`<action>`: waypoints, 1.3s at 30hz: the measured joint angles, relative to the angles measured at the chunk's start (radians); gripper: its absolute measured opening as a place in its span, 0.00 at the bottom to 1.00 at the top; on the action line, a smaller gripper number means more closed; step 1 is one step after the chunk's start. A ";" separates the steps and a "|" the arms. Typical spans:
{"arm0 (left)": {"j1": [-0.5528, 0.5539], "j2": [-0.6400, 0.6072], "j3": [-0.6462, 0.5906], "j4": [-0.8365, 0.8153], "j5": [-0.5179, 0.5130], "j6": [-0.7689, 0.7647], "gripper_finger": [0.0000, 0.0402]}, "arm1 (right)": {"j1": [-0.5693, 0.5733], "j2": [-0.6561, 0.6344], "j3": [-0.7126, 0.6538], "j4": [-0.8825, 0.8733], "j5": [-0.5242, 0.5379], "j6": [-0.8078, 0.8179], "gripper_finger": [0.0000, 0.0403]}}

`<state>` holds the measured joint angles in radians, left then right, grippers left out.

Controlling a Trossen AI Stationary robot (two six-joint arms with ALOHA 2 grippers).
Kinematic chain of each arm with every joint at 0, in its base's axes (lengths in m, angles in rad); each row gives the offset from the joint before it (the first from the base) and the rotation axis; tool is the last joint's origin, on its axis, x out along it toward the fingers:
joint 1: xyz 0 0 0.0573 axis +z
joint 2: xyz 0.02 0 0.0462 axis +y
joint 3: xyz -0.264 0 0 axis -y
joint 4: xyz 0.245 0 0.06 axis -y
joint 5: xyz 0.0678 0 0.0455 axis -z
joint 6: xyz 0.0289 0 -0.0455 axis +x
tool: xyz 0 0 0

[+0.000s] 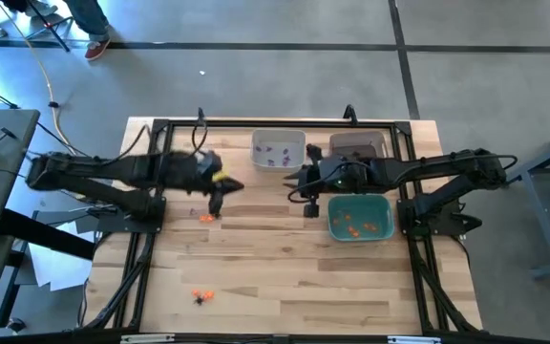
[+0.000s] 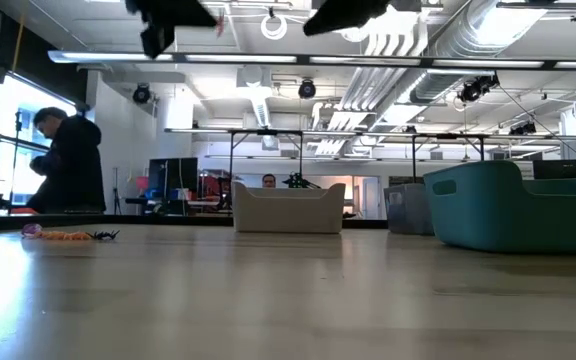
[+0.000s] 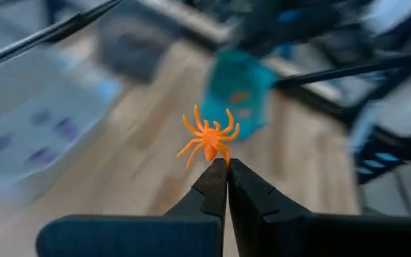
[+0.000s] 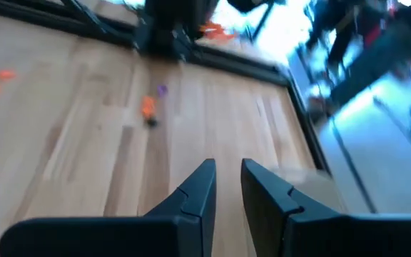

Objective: Sort Halloween decoration
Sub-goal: Put the orange spider toy into the green bin

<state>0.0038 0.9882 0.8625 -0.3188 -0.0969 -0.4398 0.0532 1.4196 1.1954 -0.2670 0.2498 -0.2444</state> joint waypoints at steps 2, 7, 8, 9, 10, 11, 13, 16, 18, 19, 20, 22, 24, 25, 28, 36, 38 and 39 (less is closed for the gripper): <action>-0.086 0.005 0.000 0.074 -0.047 0.018 0.00 | 0.000 0.007 0.000 0.049 -0.031 -0.052 0.15; -0.209 0.080 0.000 0.218 -0.129 0.087 0.00 | 0.000 0.019 0.000 0.149 -0.111 -0.197 0.15; -0.221 0.101 0.000 0.247 -0.131 0.100 0.00 | 0.000 0.023 0.000 0.160 -0.130 -0.232 0.15; -0.230 0.121 0.000 0.269 -0.132 0.111 0.00 | 0.000 0.030 0.000 0.189 -0.148 -0.267 0.15; -0.236 0.141 0.000 0.286 -0.132 0.123 0.00 | 0.000 0.035 0.000 0.204 -0.158 -0.299 0.15; -0.240 0.162 0.000 0.309 -0.133 0.133 0.00 | 0.000 0.036 0.000 0.199 -0.161 -0.320 0.15; -0.243 0.191 0.000 0.342 -0.128 0.140 0.00 | 0.000 0.047 0.000 0.216 -0.175 -0.351 0.15; -0.242 0.210 0.001 0.376 -0.122 0.153 0.00 | 0.000 0.050 0.000 0.192 -0.207 -0.369 0.15; -0.242 0.211 0.000 0.373 -0.121 0.153 0.00 | 0.000 0.052 0.000 0.196 -0.239 -0.383 0.15; -0.242 0.210 0.000 0.380 -0.120 0.148 0.00 | 0.000 0.053 0.000 0.188 -0.253 -0.388 0.15; -0.242 0.210 0.000 0.383 -0.120 0.139 0.00 | 0.000 0.054 0.000 0.187 -0.267 -0.393 0.15; -0.242 0.210 0.000 0.387 -0.120 0.130 0.00 | 0.000 0.059 0.000 0.189 -0.299 -0.419 0.15; -0.242 0.210 0.000 0.393 -0.120 0.129 0.00 | 0.000 0.061 0.000 0.181 -0.312 -0.437 0.15; -0.242 0.210 0.000 0.393 -0.120 0.126 0.00 | 0.000 0.064 0.000 0.183 -0.312 -0.437 0.16; -0.243 0.218 0.001 0.389 -0.120 0.111 0.00 | -0.001 0.065 0.000 0.180 -0.312 -0.437 0.16; -0.248 0.243 0.001 0.392 -0.115 0.101 0.00 | -0.001 0.065 0.000 0.178 -0.269 -0.455 0.31; -0.248 0.243 0.001 0.395 -0.115 0.101 0.00 | -0.001 0.065 0.000 0.177 -0.249 -0.472 0.36; -0.248 0.242 0.001 0.395 -0.115 0.101 0.00 | -0.001 0.065 0.000 0.176 -0.248 -0.472 0.37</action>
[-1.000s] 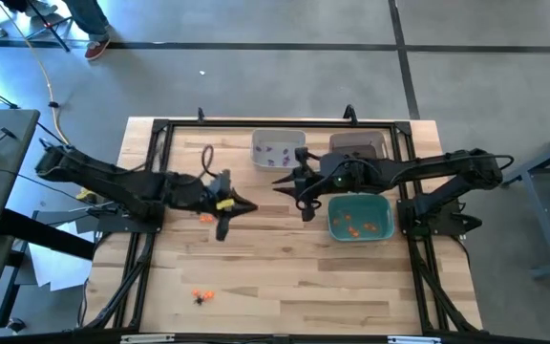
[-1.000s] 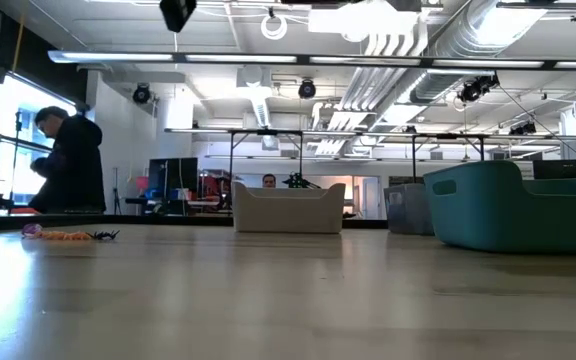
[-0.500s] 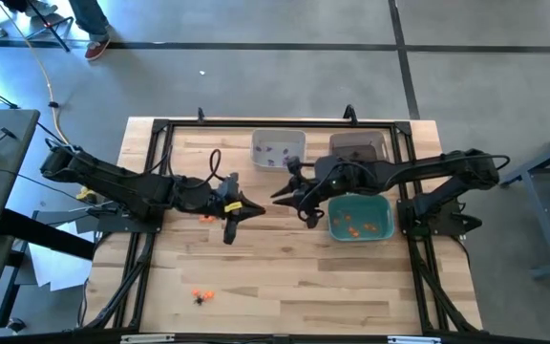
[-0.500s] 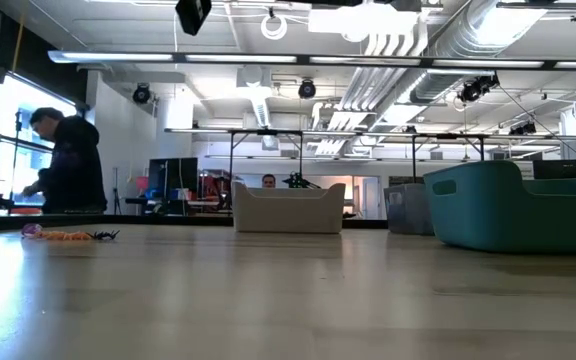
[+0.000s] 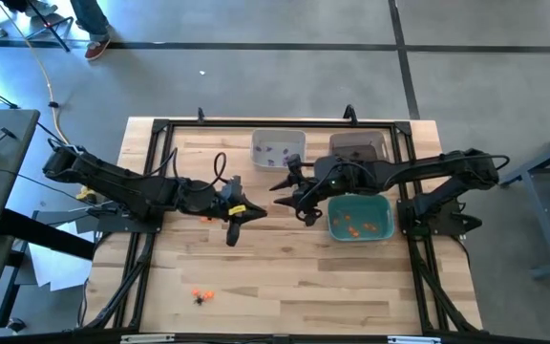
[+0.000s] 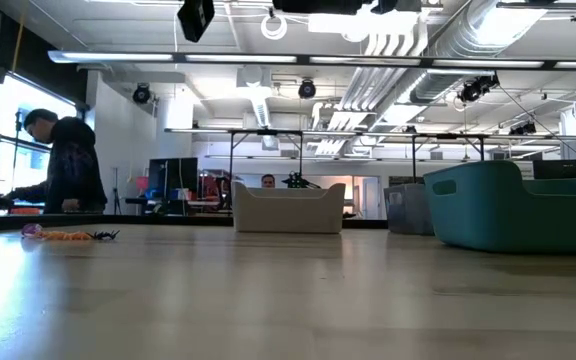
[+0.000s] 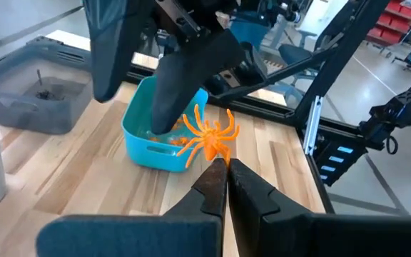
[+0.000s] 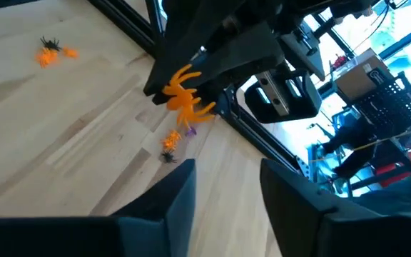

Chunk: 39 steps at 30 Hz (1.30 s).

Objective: Sort Halloween decoration
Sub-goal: Put the orange spider toy into the green bin

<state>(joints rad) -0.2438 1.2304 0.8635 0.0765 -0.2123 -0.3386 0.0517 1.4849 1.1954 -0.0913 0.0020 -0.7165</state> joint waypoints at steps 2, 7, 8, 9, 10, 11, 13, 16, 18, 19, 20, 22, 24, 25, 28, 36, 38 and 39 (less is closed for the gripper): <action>0.000 0.000 0.000 -0.003 0.000 0.000 0.00 | 0.000 0.000 0.000 -0.002 -0.014 0.002 0.41; 0.000 0.000 0.000 -0.004 0.000 0.000 0.00 | 0.000 0.010 0.000 -0.004 -0.098 0.032 0.43; 0.000 0.000 0.000 -0.004 0.000 0.000 0.00 | 0.000 0.014 0.000 0.002 -0.109 0.038 0.43; 0.000 0.000 0.000 -0.004 0.000 0.000 0.00 | 0.000 0.016 0.000 0.002 -0.112 0.038 0.43; 0.000 0.000 0.000 -0.004 0.000 0.001 0.00 | 0.000 0.017 0.000 -0.002 -0.116 0.038 0.43; 0.000 0.000 0.000 -0.004 0.000 0.001 0.00 | 0.000 0.022 0.000 0.005 -0.121 0.038 0.43; 0.002 0.000 0.000 -0.004 0.000 0.001 0.00 | 0.000 0.031 0.000 0.032 -0.127 0.038 0.43; 0.002 0.010 0.001 0.000 0.000 0.001 0.00 | 0.000 0.047 0.000 0.074 -0.130 0.037 0.43; 0.003 0.016 0.000 -0.009 -0.001 0.001 0.00 | 0.000 0.056 0.000 0.079 -0.131 0.036 0.43; 0.004 0.021 0.000 -0.003 -0.001 0.001 0.00 | 0.000 0.062 0.000 0.088 -0.133 0.036 0.43; 0.007 0.021 0.000 -0.009 -0.001 0.002 0.00 | 0.000 0.067 0.000 0.082 -0.134 0.036 0.43; 0.009 0.021 0.000 -0.010 -0.002 0.002 0.00 | 0.000 0.080 0.000 0.091 -0.134 0.036 0.43; 0.013 0.021 0.000 -0.011 -0.006 0.006 0.00 | 0.001 0.082 0.000 0.084 -0.139 0.036 0.42; 0.015 0.021 0.000 -0.012 -0.006 0.009 0.00 | 0.001 0.082 0.000 0.085 -0.145 0.036 0.42; 0.015 0.021 0.000 -0.011 -0.008 0.013 0.00 | 0.001 0.082 0.000 0.092 -0.164 0.039 0.37; 0.017 0.020 0.001 -0.021 -0.008 0.019 0.00 | 0.001 0.082 0.000 0.084 -0.176 0.039 0.14; 0.018 0.020 0.001 -0.023 -0.008 0.020 0.00 | 0.001 0.082 0.000 0.080 -0.176 0.038 0.06; 0.020 0.020 0.001 -0.025 -0.007 0.019 0.00 | 0.001 0.082 0.000 0.079 -0.176 0.038 0.03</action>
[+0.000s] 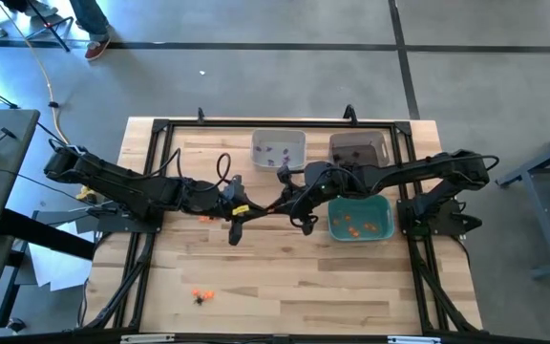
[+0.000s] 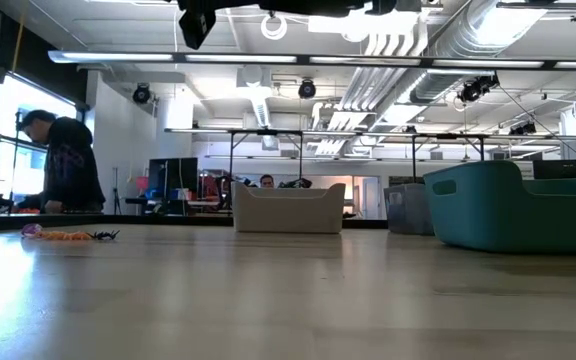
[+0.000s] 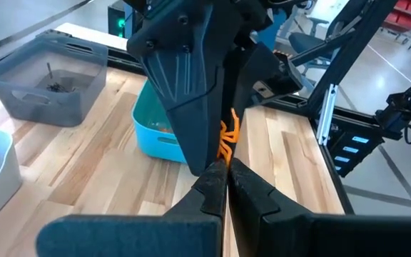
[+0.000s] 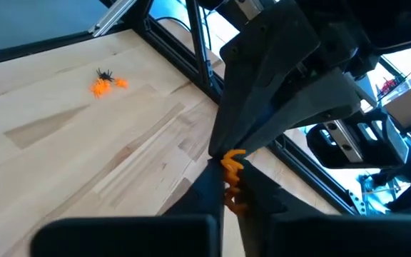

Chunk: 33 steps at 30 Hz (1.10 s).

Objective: Sort Halloween decoration
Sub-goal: Put the orange spider toy into the green bin

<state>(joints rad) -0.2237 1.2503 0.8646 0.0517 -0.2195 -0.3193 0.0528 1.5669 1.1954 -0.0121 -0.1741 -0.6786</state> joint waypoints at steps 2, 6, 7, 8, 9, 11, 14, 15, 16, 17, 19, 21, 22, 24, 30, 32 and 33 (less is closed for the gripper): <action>0.000 0.000 0.000 -0.001 0.000 0.000 0.00 | 0.000 0.000 0.000 -0.003 0.000 0.001 0.02; 0.001 0.000 0.000 -0.002 0.000 0.011 0.00 | 0.000 0.000 0.000 -0.005 0.000 0.005 0.01; 0.001 0.000 0.000 -0.002 0.000 0.016 0.00 | 0.000 0.000 0.000 -0.005 0.001 0.004 0.01; 0.001 0.000 0.000 -0.001 0.000 0.017 0.00 | 0.000 -0.001 0.000 -0.006 0.001 0.004 0.01; 0.001 0.000 0.000 -0.001 0.000 0.017 0.01 | 0.000 -0.001 0.000 -0.006 0.001 0.006 0.01; 0.001 0.000 0.000 -0.002 0.000 0.030 0.02 | 0.000 -0.001 0.000 -0.006 0.001 0.010 0.01; 0.001 0.000 0.000 -0.002 -0.001 0.099 0.07 | 0.000 -0.001 0.000 -0.006 0.002 0.020 0.01; 0.001 0.000 0.000 -0.002 -0.001 0.119 0.09 | 0.000 -0.002 0.000 -0.006 0.002 0.024 0.01; 0.001 0.000 0.000 -0.002 -0.001 0.136 0.11 | 0.000 -0.002 0.000 -0.007 0.004 0.026 0.01; 0.000 0.000 0.000 -0.002 -0.001 0.148 0.14 | 0.000 -0.002 0.000 -0.009 0.007 0.027 0.00; 0.000 0.000 0.000 -0.003 -0.002 0.158 0.19 | 0.000 -0.002 0.000 -0.013 0.023 0.035 0.00; 0.001 0.000 -0.001 -0.005 -0.015 0.157 0.24 | 0.000 -0.002 0.000 -0.017 0.068 0.073 0.00; 0.001 0.000 -0.001 -0.006 -0.025 0.157 0.26 | 0.000 -0.003 0.000 -0.026 0.105 0.097 0.00; 0.002 -0.003 -0.001 -0.016 -0.035 0.156 0.29 | 0.001 -0.015 0.001 -0.087 0.193 0.170 0.00; 0.000 -0.020 -0.002 -0.054 -0.029 0.139 0.34 | -0.001 -0.096 0.001 -0.485 0.417 0.618 0.00; 0.001 -0.020 -0.002 -0.059 -0.030 0.138 0.34 | 0.001 -0.129 0.002 -0.666 0.421 0.844 0.00; 0.001 -0.020 -0.002 -0.061 -0.031 0.138 0.34 | 0.002 -0.140 0.003 -0.769 0.407 0.957 0.00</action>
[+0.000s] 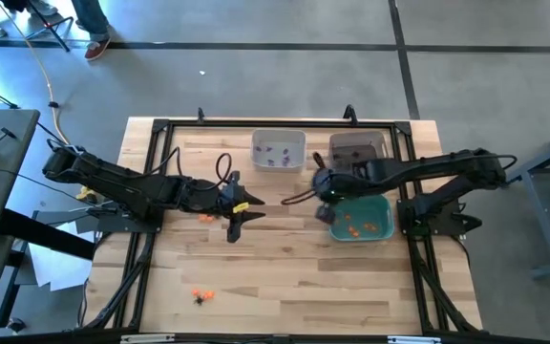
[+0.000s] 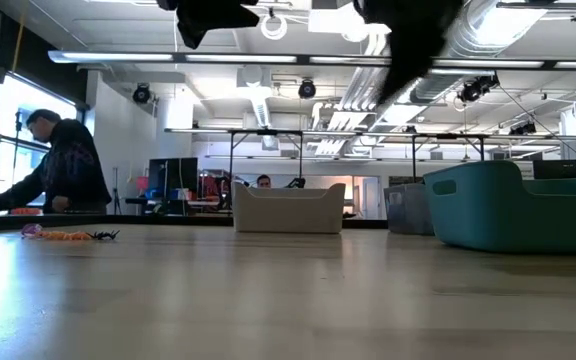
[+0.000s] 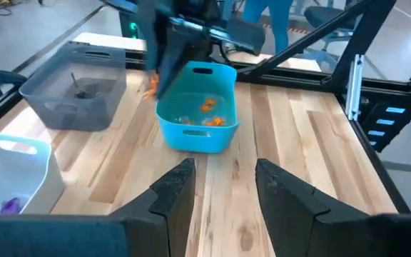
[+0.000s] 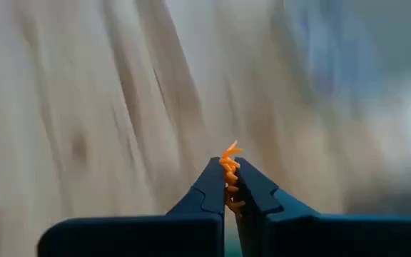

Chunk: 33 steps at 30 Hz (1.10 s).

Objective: Sort Halloween decoration
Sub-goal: Put the orange spider toy into the green bin

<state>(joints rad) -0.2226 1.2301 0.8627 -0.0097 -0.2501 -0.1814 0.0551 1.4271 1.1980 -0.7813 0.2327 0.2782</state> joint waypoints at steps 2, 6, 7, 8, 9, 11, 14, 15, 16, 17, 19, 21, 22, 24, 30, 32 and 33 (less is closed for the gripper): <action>0.000 0.000 0.000 -0.004 0.000 0.001 0.34 | 0.013 -0.011 0.000 -0.207 -0.009 0.215 0.00; 0.000 0.000 0.000 -0.036 0.000 0.001 0.34 | 0.063 -0.009 -0.006 -0.493 -0.015 0.487 0.00; 0.000 0.000 0.000 -0.037 0.000 0.001 0.34 | 0.075 -0.009 -0.015 -0.501 -0.016 0.529 0.00; 0.000 0.000 0.000 -0.041 0.000 0.002 0.34 | 0.085 -0.010 -0.029 -0.495 -0.019 0.555 0.00; 0.000 0.000 0.000 -0.045 0.000 0.002 0.34 | 0.093 -0.010 -0.046 -0.491 -0.031 0.574 0.00; 0.000 0.000 0.000 -0.055 0.000 0.001 0.34 | 0.103 -0.012 -0.087 -0.467 -0.071 0.582 0.00; 0.000 0.000 0.000 -0.087 0.000 0.000 0.34 | 0.112 -0.011 -0.173 -0.405 -0.142 0.553 0.00; 0.000 0.000 0.000 -0.096 0.000 0.000 0.34 | 0.112 -0.011 -0.198 -0.395 -0.149 0.553 0.01; 0.000 0.000 0.000 -0.101 0.000 0.000 0.34 | 0.111 -0.011 -0.220 -0.387 -0.149 0.556 0.02; 0.000 0.000 0.000 -0.103 0.000 0.000 0.34 | 0.108 -0.011 -0.240 -0.384 -0.145 0.558 0.03; 0.000 0.000 0.000 -0.104 0.000 0.000 0.34 | 0.103 -0.011 -0.277 -0.377 -0.123 0.552 0.08; 0.000 0.000 0.000 -0.104 0.000 0.000 0.34 | 0.096 -0.011 -0.313 -0.358 -0.092 0.535 0.13; 0.000 0.000 0.000 -0.104 -0.004 0.000 0.34 | 0.092 -0.011 -0.332 -0.346 -0.077 0.527 0.15; 0.000 0.000 0.000 -0.105 -0.018 0.000 0.34 | 0.075 -0.011 -0.372 -0.309 -0.074 0.506 0.19; 0.000 0.000 0.000 -0.106 -0.026 -0.011 0.34 | 0.031 -0.011 -0.444 -0.214 -0.080 0.499 0.24; 0.000 0.000 0.000 -0.106 -0.027 -0.017 0.34 | 0.023 -0.011 -0.442 -0.223 -0.080 0.499 0.26; 0.000 0.000 0.000 -0.106 -0.026 -0.017 0.34 | 0.021 -0.011 -0.437 -0.226 -0.080 0.499 0.27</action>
<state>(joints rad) -0.2230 1.2297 0.8631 -0.1162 -0.2766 -0.1987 0.0765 1.4162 0.7614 -1.0070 0.1523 0.7773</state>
